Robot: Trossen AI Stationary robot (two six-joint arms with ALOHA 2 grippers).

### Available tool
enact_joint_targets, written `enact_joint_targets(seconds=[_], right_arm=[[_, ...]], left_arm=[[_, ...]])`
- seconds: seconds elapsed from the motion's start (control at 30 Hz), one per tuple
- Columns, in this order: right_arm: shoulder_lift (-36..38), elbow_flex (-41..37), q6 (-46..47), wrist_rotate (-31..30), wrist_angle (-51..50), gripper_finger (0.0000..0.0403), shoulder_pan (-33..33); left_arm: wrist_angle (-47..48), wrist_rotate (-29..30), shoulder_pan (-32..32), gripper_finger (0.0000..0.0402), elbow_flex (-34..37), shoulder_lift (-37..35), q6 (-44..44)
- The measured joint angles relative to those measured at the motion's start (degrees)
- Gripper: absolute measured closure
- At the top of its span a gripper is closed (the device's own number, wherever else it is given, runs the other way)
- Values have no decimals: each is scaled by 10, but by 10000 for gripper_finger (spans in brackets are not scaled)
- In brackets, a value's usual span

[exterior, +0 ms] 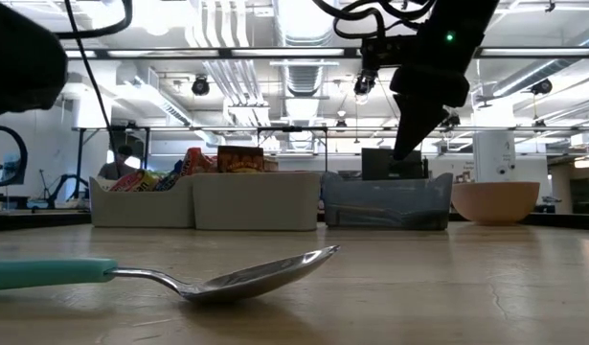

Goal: Pick & Place Food Item
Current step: Put the brown seasoning bottle into the right gray bin

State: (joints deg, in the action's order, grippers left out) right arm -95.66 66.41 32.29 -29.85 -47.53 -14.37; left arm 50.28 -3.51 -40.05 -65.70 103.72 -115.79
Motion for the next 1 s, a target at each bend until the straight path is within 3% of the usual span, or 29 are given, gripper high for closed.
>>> enact_joint_targets(seconds=[0.17, 0.3, 0.73, 1.0], right_arm=[[0, 0, 0, 0, 3, 356, 0], [0, 0, 0, 0, 4, 356, 0], [0, 0, 0, 0, 10, 356, 0], [0, 0, 0, 2, 15, 356, 0]], left_arm=[[-37, 1, 0, 14, 26, 0, 1], [-48, 3, 0, 39, 36, 0, 3], [-53, -3, 0, 221, 35, 0, 18], [-54, -15, 0, 226, 35, 0, 42]])
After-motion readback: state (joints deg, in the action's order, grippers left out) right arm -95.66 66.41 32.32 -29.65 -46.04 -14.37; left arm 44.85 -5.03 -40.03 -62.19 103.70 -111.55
